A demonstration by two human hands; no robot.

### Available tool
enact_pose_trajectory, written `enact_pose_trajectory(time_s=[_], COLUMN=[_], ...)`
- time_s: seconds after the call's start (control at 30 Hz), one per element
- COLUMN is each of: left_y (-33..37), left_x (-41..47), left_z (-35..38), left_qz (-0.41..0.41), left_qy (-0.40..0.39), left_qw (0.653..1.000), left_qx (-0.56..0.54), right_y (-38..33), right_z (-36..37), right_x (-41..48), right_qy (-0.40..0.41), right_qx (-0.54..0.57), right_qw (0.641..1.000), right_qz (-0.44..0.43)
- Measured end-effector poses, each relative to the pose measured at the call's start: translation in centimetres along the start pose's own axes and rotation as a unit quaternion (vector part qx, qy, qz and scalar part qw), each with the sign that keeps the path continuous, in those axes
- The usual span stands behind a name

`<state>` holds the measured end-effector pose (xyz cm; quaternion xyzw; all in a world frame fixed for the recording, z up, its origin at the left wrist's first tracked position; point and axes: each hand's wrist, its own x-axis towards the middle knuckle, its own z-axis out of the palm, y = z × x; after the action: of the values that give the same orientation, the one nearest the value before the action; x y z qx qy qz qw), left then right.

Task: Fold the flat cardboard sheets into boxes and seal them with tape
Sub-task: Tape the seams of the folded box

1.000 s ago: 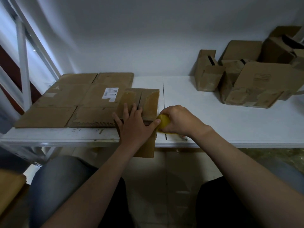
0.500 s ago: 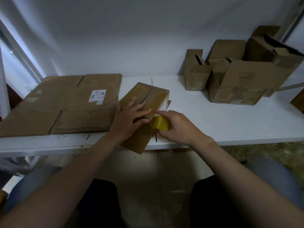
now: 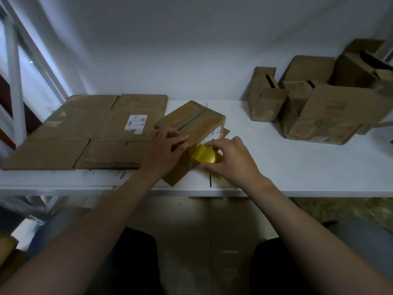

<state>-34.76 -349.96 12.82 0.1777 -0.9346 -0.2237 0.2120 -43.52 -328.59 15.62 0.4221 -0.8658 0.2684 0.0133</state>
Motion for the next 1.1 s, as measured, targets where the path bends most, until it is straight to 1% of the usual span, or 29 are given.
enact_pose_trajectory(time_s=[0.1,0.2,0.33,0.4,0.5,0.6,0.7,0.77,0.83,0.93,1.0,1.1], left_y=[1.1,1.3,1.4,1.8,2.4,2.8,3.3,3.7,3.8,3.7,3.6,3.8], left_x=[-0.5,-0.6,-0.5,-0.5,-0.4,-0.3,-0.3,-0.3,-0.1,0.1,0.3,0.0], left_z=[0.3,0.2,0.2,0.3,0.4,0.8,1.0,1.0,0.8,0.7,0.9,1.6], left_qz=[-0.035,-0.052,-0.065,-0.071,-0.085,-0.103,-0.125,-0.127,-0.126,-0.134,-0.146,-0.177], left_qy=[-0.020,-0.027,-0.033,-0.025,-0.020,0.011,0.025,0.026,0.029,0.030,0.034,0.060], left_qw=[0.999,0.998,0.997,0.996,0.995,0.993,0.990,0.990,0.990,0.987,0.983,0.969], left_qx=[-0.015,-0.020,-0.035,-0.043,-0.053,-0.054,-0.059,-0.056,-0.057,-0.081,-0.108,-0.163], right_y=[1.0,2.7,6.1,7.0,7.2,7.2,7.7,8.1,8.4,8.3,7.9,7.1], right_z=[-1.3,-2.7,-2.2,-1.0,0.5,1.5,2.0,1.8,1.1,-0.3,-1.3,-2.1], right_x=[-0.2,-0.6,-1.2,-1.3,-1.2,-1.1,-1.0,-1.0,-0.7,-0.2,0.1,0.8], right_qy=[-0.010,-0.011,-0.077,-0.118,-0.147,-0.141,-0.140,-0.124,-0.082,-0.020,0.018,0.060], right_qx=[0.014,0.022,-0.049,-0.067,-0.086,-0.110,-0.075,-0.028,0.038,0.147,0.188,0.232], right_qw=[1.000,0.997,0.981,0.969,0.960,0.956,0.956,0.963,0.971,0.968,0.966,0.961], right_qz=[0.017,0.067,0.172,0.207,0.222,0.231,0.247,0.239,0.222,0.202,0.175,0.136])
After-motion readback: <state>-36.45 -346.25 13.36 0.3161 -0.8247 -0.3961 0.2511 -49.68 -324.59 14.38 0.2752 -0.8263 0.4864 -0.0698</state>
